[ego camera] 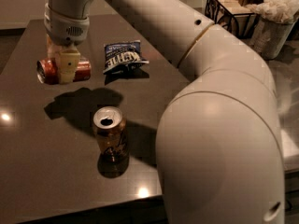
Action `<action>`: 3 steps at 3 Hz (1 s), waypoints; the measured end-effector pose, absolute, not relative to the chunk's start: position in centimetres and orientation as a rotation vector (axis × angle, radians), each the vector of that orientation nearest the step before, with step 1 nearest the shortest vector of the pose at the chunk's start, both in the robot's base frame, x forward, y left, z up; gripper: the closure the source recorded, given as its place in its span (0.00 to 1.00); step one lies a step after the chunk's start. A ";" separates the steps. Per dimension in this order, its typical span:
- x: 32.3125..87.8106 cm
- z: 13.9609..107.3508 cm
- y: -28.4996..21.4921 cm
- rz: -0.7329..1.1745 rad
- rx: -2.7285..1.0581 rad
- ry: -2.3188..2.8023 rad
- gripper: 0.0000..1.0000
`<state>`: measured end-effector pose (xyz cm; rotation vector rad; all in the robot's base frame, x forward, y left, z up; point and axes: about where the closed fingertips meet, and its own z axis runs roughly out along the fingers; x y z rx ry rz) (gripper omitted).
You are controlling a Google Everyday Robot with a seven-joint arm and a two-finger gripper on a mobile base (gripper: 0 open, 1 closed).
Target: Place coke can upright
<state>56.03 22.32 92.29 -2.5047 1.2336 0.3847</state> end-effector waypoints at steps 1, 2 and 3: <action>56.1 94.2 21.4 0.661 -2.273 1.336 1.00; 56.5 94.6 19.9 0.802 -2.070 1.402 1.00; 57.0 94.0 17.7 0.902 -1.845 1.464 1.00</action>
Offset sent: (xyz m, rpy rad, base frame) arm 0.0182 -0.0556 0.0303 0.5083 0.3672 -0.3795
